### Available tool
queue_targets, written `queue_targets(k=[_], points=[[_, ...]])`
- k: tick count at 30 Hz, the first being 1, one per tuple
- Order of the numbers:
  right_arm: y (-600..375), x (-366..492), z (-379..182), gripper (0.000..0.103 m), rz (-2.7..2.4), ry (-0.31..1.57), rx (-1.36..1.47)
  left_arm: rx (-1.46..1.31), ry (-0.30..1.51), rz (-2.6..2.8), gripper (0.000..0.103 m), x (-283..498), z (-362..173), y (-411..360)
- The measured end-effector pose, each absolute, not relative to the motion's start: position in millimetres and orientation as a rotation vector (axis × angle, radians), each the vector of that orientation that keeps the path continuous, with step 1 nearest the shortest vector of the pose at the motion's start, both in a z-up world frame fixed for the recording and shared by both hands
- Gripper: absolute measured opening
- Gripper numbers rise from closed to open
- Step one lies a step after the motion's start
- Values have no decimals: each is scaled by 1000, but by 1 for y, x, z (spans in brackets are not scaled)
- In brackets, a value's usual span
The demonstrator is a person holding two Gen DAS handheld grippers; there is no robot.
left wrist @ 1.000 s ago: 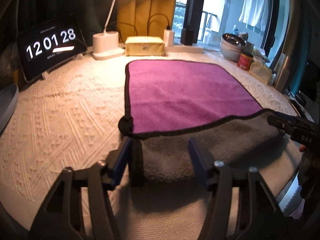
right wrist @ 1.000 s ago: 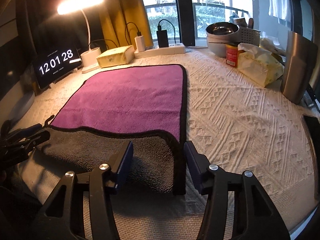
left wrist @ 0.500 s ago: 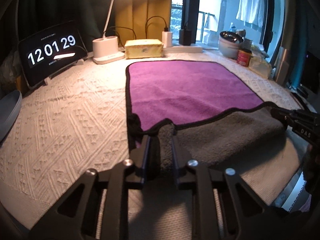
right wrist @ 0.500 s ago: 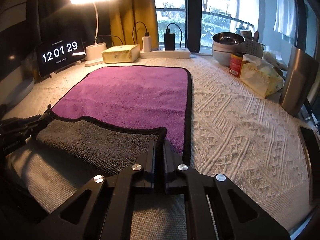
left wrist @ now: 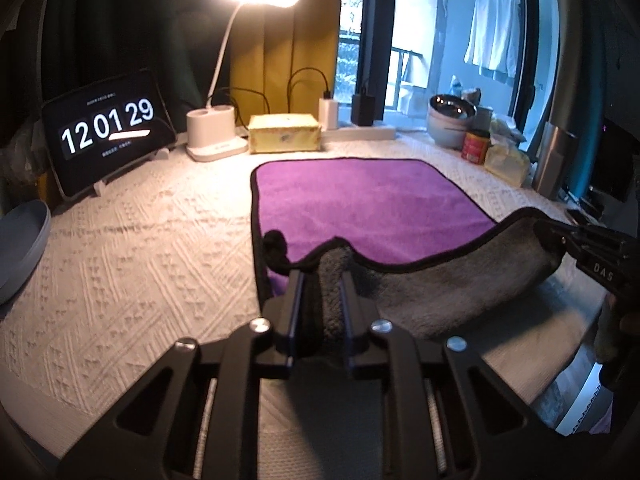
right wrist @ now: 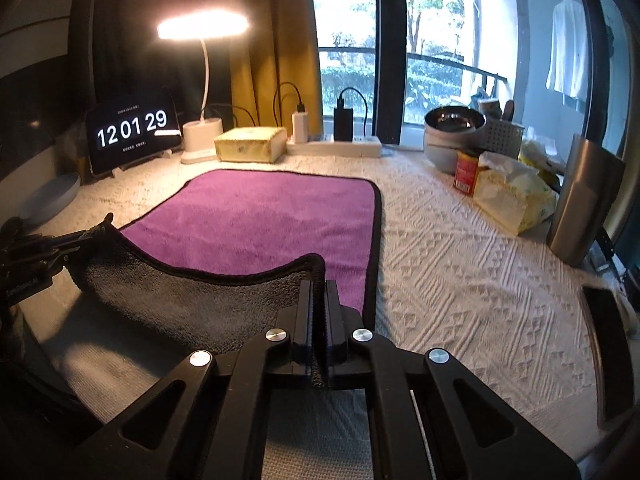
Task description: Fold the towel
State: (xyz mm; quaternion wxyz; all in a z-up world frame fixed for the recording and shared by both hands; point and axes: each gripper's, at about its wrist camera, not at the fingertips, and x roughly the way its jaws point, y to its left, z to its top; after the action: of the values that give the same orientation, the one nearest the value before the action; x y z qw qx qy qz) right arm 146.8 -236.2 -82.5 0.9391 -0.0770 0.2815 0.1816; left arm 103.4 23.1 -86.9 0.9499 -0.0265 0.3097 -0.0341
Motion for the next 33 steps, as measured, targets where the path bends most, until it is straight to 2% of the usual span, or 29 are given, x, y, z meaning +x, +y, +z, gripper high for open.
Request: queue_targets(k=[33], points=[[-222,189,-31,5,374,386,-209,-33,469,-78,18,148,-40,36]])
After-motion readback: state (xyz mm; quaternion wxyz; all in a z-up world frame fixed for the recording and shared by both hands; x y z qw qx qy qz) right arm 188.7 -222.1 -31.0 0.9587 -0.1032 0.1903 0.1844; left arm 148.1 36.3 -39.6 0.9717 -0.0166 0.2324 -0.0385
